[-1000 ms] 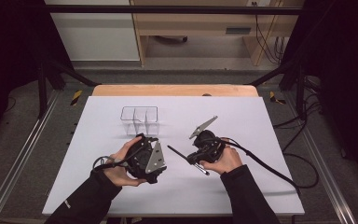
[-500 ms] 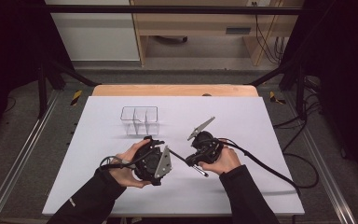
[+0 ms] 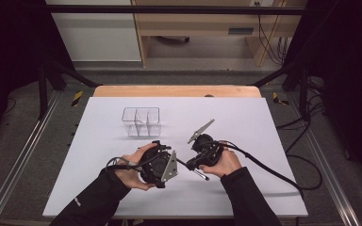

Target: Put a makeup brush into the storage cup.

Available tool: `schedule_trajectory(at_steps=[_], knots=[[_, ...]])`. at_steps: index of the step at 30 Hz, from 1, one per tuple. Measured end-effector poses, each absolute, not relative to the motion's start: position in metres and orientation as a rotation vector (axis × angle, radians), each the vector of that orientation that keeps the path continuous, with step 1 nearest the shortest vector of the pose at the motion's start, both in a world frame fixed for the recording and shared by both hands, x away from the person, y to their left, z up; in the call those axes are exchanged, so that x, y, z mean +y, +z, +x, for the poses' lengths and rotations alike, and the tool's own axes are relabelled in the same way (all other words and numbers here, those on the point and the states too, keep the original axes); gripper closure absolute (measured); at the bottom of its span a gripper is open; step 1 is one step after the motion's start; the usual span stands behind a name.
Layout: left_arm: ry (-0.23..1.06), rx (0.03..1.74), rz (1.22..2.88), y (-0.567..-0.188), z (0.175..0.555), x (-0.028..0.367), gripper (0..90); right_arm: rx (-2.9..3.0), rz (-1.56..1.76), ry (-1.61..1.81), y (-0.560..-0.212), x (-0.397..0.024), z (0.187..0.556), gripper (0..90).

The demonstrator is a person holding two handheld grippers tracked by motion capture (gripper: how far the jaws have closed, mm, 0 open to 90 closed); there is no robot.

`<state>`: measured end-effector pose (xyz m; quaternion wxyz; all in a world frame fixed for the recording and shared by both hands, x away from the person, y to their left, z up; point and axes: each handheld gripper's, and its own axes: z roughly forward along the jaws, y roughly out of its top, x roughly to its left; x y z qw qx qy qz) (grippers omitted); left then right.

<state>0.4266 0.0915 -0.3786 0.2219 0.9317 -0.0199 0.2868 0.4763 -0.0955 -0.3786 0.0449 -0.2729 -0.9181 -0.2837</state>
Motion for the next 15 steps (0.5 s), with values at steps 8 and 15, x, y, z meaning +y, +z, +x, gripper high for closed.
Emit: schedule_trajectory(at_steps=[8, 15], knots=[[0.770, -0.107, 2.577, -0.3827, 0.4276, 0.0884, 25.4, -2.790, -0.818, -0.873, -0.3804, -0.0942, 0.4757, 84.2], [0.758, -0.180, 2.578, -0.3872, 0.4256, 0.0863, 35.5, -2.777, -0.798, -0.853, -0.3846, -0.0912, 0.4754, 84.2]])
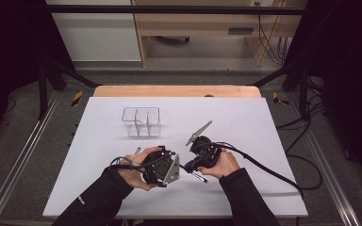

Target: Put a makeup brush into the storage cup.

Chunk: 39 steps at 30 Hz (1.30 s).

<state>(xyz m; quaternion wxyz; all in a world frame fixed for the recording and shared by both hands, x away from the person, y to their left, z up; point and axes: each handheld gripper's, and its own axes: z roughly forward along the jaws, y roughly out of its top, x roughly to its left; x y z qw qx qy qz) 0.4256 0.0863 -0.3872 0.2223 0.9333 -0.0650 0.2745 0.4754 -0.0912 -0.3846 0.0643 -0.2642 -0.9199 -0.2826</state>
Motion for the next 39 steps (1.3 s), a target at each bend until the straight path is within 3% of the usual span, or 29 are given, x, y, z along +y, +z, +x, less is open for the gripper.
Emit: schedule_trajectory(at_steps=[20, 31, 39], knots=[[0.789, -0.346, 2.636, -0.402, 0.422, 0.080, 56.9, -2.746, -0.766, -0.814, -0.392, -0.086, 0.474, 84.2], [0.814, -0.422, 2.651, -0.406, 0.421, 0.080, 75.0, -2.732, -0.746, -0.795, -0.395, -0.084, 0.473, 84.2], [0.807, -0.485, 2.656, -0.408, 0.419, 0.080, 80.0, -2.725, -0.733, -0.786, -0.396, -0.084, 0.473, 84.2]])
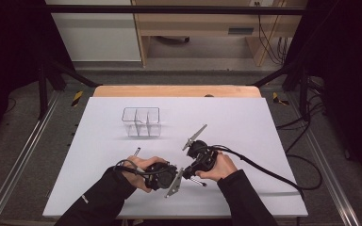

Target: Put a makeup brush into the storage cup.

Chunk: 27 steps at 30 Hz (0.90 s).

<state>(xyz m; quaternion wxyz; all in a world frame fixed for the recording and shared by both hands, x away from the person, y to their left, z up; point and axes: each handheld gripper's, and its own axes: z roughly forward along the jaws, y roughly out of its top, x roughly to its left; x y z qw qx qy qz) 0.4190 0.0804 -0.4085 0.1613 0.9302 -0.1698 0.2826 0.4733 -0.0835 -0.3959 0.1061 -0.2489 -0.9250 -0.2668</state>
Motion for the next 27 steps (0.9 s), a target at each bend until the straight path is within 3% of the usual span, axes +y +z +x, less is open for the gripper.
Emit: schedule_trajectory(at_steps=[17, 27], knots=[[0.777, -0.501, 2.654, -0.408, 0.416, 0.083, 83.2, -2.721, -0.706, -0.806, -0.394, -0.085, 0.472, 83.1], [0.725, -0.393, 2.676, -0.404, 0.419, 0.088, 83.1, -2.817, -0.810, -1.007, -0.376, -0.099, 0.472, 67.8]])
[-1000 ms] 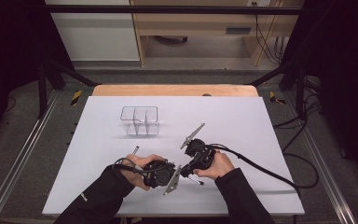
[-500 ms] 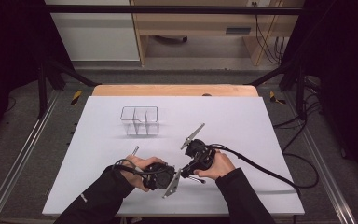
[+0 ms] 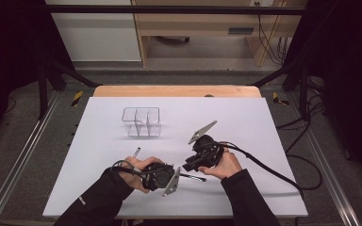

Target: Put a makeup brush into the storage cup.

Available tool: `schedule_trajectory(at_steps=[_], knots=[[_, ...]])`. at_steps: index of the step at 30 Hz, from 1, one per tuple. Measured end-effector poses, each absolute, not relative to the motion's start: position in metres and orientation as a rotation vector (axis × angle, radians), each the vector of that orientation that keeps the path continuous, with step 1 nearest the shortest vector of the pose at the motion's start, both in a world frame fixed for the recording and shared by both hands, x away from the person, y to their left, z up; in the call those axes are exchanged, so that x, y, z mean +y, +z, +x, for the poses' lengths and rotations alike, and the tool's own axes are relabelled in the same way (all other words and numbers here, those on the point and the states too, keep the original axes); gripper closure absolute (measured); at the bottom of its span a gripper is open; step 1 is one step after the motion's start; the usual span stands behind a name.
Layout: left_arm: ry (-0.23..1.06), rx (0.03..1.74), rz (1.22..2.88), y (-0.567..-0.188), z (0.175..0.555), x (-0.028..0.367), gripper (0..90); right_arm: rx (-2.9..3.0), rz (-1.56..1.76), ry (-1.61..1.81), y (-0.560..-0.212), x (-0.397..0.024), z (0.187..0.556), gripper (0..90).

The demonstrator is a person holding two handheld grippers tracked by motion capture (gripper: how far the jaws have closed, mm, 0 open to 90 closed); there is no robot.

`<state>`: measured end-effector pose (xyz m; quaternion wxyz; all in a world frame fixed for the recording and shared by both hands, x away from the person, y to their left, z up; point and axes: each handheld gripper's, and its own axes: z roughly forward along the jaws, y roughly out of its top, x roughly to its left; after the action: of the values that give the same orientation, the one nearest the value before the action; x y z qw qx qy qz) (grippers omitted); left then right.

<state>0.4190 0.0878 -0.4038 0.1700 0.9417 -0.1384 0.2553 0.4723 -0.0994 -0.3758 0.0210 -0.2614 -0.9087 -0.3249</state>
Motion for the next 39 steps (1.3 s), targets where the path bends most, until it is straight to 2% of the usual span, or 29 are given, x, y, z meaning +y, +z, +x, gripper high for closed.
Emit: schedule_trajectory(at_steps=[14, 28, 39], knots=[[0.652, -0.175, 2.652, -0.406, 0.424, 0.103, 83.1, -2.873, -1.027, -1.347, -0.353, -0.120, 0.471, 38.6], [0.575, 0.111, 2.602, -0.413, 0.427, 0.117, 83.1, -2.787, -1.188, -1.540, -0.355, -0.146, 0.465, 24.6], [0.560, 0.381, 2.461, -0.417, 0.429, 0.130, 83.1, -2.699, -1.287, -1.634, -0.365, -0.164, 0.459, 16.9]])
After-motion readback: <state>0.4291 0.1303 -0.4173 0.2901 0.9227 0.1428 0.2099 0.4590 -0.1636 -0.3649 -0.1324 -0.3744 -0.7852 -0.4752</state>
